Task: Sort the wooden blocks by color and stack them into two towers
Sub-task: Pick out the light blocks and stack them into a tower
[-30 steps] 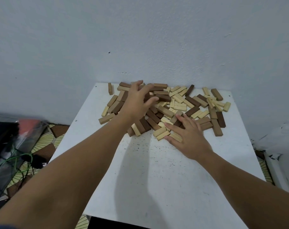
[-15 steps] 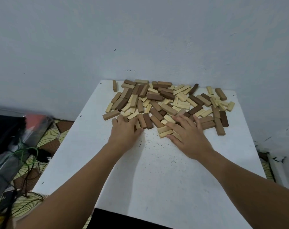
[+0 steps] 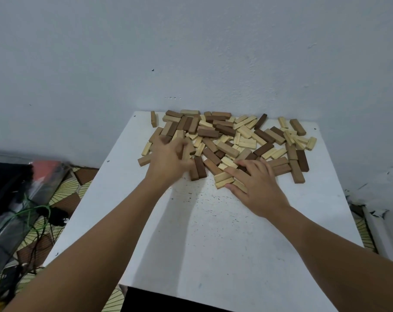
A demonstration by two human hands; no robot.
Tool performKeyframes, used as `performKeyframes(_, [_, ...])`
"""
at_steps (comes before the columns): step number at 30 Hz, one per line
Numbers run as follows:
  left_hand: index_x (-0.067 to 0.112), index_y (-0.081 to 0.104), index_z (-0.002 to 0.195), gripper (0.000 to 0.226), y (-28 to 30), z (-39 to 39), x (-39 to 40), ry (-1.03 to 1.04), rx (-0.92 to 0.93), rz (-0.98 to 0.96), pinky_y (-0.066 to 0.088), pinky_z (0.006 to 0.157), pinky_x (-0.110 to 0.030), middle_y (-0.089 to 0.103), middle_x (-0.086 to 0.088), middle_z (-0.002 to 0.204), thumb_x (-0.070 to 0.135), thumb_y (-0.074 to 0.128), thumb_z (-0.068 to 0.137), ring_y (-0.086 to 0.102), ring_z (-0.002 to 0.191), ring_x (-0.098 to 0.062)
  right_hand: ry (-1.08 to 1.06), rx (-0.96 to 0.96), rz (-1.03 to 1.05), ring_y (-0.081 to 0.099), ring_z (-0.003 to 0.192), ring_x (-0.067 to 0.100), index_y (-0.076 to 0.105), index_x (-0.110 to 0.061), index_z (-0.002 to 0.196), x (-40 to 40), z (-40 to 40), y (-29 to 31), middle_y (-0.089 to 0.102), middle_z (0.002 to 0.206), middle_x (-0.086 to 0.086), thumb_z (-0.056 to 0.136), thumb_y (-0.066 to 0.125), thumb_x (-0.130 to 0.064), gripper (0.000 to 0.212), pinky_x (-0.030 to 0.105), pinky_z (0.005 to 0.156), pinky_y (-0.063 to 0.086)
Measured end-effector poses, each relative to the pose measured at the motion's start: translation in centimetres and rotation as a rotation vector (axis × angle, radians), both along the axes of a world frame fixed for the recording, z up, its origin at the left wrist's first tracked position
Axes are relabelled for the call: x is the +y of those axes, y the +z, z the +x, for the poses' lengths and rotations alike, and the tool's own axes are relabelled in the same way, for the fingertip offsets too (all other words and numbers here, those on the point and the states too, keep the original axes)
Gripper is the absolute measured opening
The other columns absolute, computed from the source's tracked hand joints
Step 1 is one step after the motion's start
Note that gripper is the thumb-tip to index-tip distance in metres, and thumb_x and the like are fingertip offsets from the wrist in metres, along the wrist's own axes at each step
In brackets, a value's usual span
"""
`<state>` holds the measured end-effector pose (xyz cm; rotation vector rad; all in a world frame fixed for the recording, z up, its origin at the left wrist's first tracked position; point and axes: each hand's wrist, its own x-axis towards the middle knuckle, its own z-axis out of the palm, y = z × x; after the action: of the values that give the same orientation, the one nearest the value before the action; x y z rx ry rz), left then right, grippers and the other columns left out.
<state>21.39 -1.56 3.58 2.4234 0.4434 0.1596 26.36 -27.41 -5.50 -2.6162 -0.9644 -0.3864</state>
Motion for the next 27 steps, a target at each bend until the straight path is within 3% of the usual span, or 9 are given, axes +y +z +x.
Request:
performKeyframes(2, [0.036, 0.058, 0.141, 0.058, 1.3, 2.5, -0.5, -0.011, -0.021, -0.032, 0.048, 0.091, -0.029, 0.021, -0.007, 0.156, 0.028, 0.079, 0.086, 0.059, 0.121, -0.026, -0.001, 0.000, -0.002, 0.050, 0.128, 0.022, 0.061, -0.037, 0.135, 0.0, -0.1, 0.0, 0.057, 0.136, -0.003, 0.099, 0.047, -0.058, 0.043, 0.055, 0.119, 0.028])
performKeyframes(5, [0.037, 0.043, 0.155, 0.065, 2.1, 5.1, -1.6, -0.108, 0.016, -0.018, 0.037, 0.116, -0.038, 0.006, -0.011, 0.170, 0.034, 0.070, 0.096, 0.024, 0.155, -0.030, -0.003, -0.009, -0.003, 0.049, 0.127, 0.021, 0.061, -0.038, 0.135, 0.0, -0.1, 0.0, 0.057, 0.136, -0.003, 0.100, 0.047, -0.059, 0.043, 0.055, 0.118, 0.030])
performKeyframes(7, [0.036, 0.036, 0.158, 0.070, 1.6, 4.9, -2.0, -0.151, 0.041, 0.056, 0.032, 0.122, -0.049, 0.015, -0.013, 0.167, 0.042, 0.068, 0.096, 0.017, 0.155, -0.031, 0.004, -0.016, 0.018, 0.049, 0.125, 0.022, 0.062, -0.037, 0.134, 0.0, -0.1, 0.0, 0.057, 0.135, -0.002, 0.099, 0.050, -0.057, 0.042, 0.055, 0.116, 0.032])
performKeyframes(10, [0.027, 0.034, 0.155, 0.079, -0.1, 2.7, -1.9, -0.119, 0.156, 0.302, 0.045, 0.107, -0.048, 0.043, -0.013, 0.144, 0.063, 0.063, 0.091, 0.041, 0.134, -0.034, 0.021, -0.017, 0.038, 0.046, 0.122, 0.021, 0.063, -0.038, 0.132, 0.0, 0.1, 0.2, 0.058, 0.132, -0.002, 0.098, 0.056, -0.055, 0.039, 0.055, 0.113, 0.035])
performKeyframes(13, [0.022, 0.042, 0.124, 0.066, -1.8, 0.1, -1.9, -0.095, 0.397, 0.401, 0.054, 0.082, -0.043, 0.059, -0.009, 0.124, 0.075, 0.059, 0.088, 0.058, 0.105, -0.029, 0.018, -0.004, 0.005, 0.047, 0.121, 0.022, 0.062, -0.040, 0.132, 0.1, 0.3, 0.4, 0.057, 0.132, -0.003, 0.099, 0.052, -0.059, 0.040, 0.053, 0.112, 0.035])
performKeyframes(15, [0.024, 0.038, 0.113, 0.056, -2.6, -0.6, -2.3, -0.101, 0.423, 0.422, 0.050, 0.071, -0.038, 0.058, -0.007, 0.117, 0.072, 0.056, 0.091, 0.056, 0.089, -0.026, 0.010, 0.003, -0.015, 0.049, 0.121, 0.022, 0.063, -0.041, 0.131, 0.1, 0.3, 0.4, 0.058, 0.132, -0.004, 0.099, 0.048, -0.062, 0.041, 0.052, 0.113, 0.034])
performKeyframes(20, [0.019, 0.045, 0.121, 0.053, -2.6, 0.2, -2.1, -0.092, 0.411, 0.373, 0.054, 0.079, -0.042, 0.046, -0.012, 0.125, 0.062, 0.061, 0.094, 0.061, 0.105, -0.034, 0.048, -0.025, -0.096, 0.051, 0.115, 0.025, 0.065, -0.036, 0.124, 0.3, 0.5, 1.7, 0.057, 0.125, -0.002, 0.097, 0.052, -0.059, 0.038, 0.052, 0.115, 0.034])
performKeyframes(24, [0.020, 0.050, 0.126, 0.056, -2.4, 0.3, -1.6, -0.069, 0.385, 0.343, 0.052, 0.092, -0.044, 0.044, -0.012, 0.130, 0.062, 0.062, 0.090, 0.049, 0.120, -0.033, 0.236, -0.032, -0.199, 0.049, 0.112, 0.026, 0.070, -0.031, 0.117, 1.0, 1.3, 3.4, 0.055, 0.117, 0.001, 0.098, 0.057, -0.049, 0.029, 0.046, 0.109, 0.033])
performKeyframes(27, [0.020, 0.053, 0.124, 0.061, -2.2, 0.7, -1.7, -0.074, 0.394, 0.341, 0.053, 0.089, -0.042, 0.050, -0.008, 0.126, 0.066, 0.067, 0.087, 0.053, 0.117, -0.030, 0.245, 0.049, -0.214, 0.039, 0.114, 0.021, 0.069, -0.033, 0.122, 1.4, 1.8, 4.2, 0.051, 0.118, -0.001, 0.101, 0.056, -0.050, 0.030, 0.046, 0.117, 0.022])
